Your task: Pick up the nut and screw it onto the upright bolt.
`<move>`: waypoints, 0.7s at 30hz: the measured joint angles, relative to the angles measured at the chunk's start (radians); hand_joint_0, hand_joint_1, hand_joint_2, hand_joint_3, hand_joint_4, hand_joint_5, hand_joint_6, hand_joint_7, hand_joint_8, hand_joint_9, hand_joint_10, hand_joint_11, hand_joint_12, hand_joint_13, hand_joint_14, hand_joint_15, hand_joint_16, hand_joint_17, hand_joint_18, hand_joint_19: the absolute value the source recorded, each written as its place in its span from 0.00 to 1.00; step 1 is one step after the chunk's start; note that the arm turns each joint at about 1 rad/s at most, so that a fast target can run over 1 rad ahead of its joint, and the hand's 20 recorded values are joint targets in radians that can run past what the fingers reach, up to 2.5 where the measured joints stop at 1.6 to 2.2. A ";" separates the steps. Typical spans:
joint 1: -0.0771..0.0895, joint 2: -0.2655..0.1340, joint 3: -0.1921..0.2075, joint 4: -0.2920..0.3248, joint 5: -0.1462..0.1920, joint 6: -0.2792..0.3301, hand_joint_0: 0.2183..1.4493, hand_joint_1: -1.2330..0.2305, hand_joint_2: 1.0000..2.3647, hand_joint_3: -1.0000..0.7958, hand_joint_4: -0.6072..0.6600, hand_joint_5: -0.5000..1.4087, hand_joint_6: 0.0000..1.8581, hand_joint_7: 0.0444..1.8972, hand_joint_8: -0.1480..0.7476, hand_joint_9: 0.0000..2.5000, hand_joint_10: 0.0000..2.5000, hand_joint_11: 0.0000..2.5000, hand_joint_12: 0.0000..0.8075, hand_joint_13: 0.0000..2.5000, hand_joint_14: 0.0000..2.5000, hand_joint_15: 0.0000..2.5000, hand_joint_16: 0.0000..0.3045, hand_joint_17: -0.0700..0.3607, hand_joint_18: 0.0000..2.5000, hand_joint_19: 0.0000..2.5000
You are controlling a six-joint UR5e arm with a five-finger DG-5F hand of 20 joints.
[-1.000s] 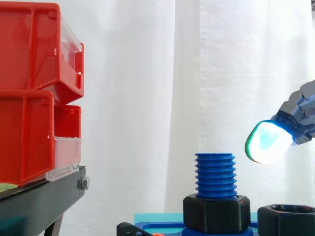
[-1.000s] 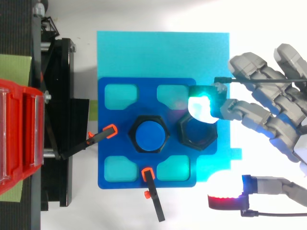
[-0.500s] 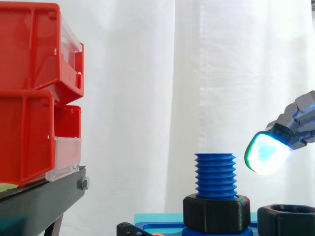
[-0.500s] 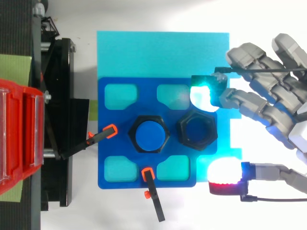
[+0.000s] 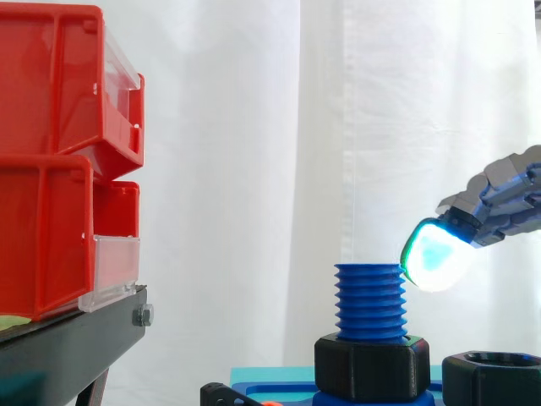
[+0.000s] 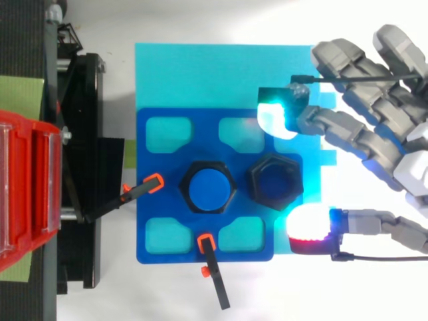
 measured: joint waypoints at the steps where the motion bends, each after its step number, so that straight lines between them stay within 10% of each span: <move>1: -0.002 0.000 0.000 0.005 -0.004 -0.006 0.11 0.36 0.00 0.28 0.55 0.10 0.27 0.31 0.42 0.00 0.00 0.00 0.48 0.00 0.00 0.00 0.18 0.45 0.00 0.00; 21: -0.008 0.000 0.000 -0.054 -0.012 0.060 0.11 0.30 0.00 0.28 0.55 0.10 0.27 0.31 0.42 0.00 0.00 0.00 0.48 0.00 0.00 0.00 0.19 0.46 0.00 0.00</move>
